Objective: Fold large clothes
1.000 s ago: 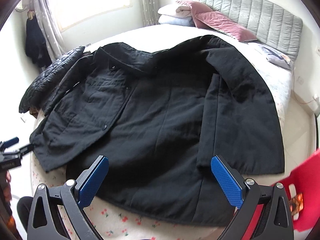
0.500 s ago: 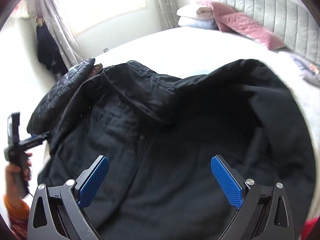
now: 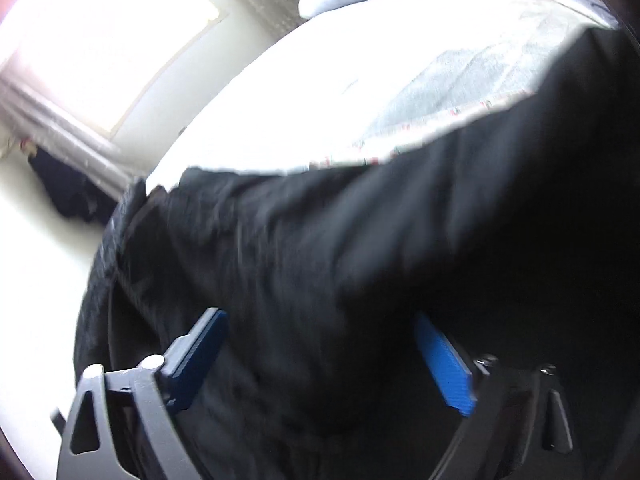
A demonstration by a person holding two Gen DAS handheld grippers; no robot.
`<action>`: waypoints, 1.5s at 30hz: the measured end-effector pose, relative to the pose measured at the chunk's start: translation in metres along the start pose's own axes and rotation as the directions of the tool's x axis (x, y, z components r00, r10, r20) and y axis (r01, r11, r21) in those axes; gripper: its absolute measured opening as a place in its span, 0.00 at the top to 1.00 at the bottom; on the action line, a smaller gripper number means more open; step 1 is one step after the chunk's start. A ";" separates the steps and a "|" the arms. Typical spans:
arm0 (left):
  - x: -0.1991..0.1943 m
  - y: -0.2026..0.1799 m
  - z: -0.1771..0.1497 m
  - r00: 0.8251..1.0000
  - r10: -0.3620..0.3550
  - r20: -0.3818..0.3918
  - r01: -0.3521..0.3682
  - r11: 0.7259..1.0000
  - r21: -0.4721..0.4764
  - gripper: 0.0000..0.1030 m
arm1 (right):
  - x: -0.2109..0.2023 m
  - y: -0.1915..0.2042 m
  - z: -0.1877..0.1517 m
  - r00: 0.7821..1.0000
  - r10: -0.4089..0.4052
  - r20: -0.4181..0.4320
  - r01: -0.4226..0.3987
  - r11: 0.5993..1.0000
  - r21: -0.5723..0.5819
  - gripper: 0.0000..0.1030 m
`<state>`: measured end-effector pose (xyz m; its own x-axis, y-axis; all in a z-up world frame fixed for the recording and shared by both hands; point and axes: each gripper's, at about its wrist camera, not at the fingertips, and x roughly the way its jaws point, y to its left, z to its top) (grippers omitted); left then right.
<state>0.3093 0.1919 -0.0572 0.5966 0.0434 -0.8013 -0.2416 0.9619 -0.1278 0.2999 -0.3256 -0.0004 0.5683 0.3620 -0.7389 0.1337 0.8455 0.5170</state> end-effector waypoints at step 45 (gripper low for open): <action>-0.016 -0.077 -0.033 0.997 -0.042 -0.065 0.059 0.954 0.295 0.01 | -0.173 -0.168 0.058 0.796 -0.605 0.027 0.598 0.779 -0.190 0.91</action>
<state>0.2932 0.1079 -0.0534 0.5554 -0.0142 -0.8315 0.0304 0.9995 0.0033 0.2267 -0.5529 0.0658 0.3934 -0.2338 -0.8891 0.2893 0.9495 -0.1217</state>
